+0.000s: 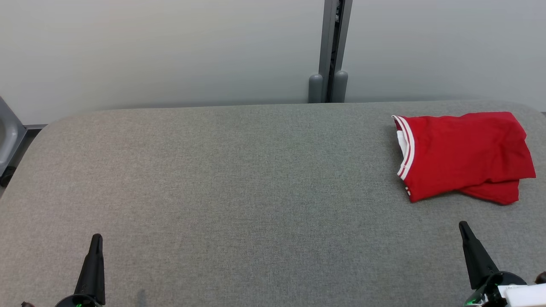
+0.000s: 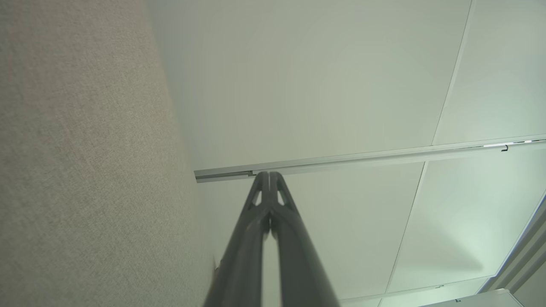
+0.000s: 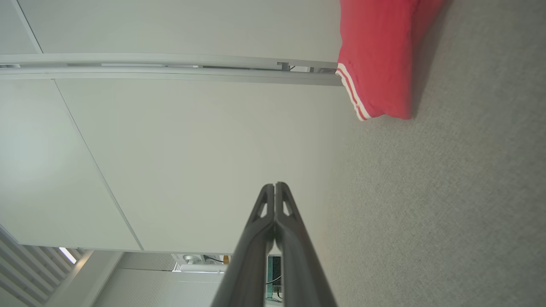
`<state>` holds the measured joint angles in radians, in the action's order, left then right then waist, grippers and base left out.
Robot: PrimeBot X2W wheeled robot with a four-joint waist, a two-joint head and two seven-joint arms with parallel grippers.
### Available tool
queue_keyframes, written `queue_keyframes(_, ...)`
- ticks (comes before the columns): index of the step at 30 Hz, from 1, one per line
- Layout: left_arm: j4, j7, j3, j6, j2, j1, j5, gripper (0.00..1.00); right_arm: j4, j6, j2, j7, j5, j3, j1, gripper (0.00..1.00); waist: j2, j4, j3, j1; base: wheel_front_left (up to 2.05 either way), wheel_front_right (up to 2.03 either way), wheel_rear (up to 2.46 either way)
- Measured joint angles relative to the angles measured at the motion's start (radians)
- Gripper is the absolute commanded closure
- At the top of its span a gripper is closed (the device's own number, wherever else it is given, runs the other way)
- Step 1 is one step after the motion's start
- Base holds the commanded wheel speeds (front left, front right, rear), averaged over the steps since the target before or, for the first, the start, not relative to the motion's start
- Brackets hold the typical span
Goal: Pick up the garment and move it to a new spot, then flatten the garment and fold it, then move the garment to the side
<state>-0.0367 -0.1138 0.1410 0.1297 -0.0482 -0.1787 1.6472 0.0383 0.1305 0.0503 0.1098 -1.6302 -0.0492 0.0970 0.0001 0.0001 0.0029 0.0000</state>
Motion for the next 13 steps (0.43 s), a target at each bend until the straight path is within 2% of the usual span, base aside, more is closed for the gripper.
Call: queue_keyframes(13,0.0,0.0,0.0,0.0,0.0,0.0,0.0,1.0,0.0,0.0,-0.001,0.0,0.0,-0.001,0.0,1.0,0.0,0.0,0.0,0.0,0.0,0.0,0.0)
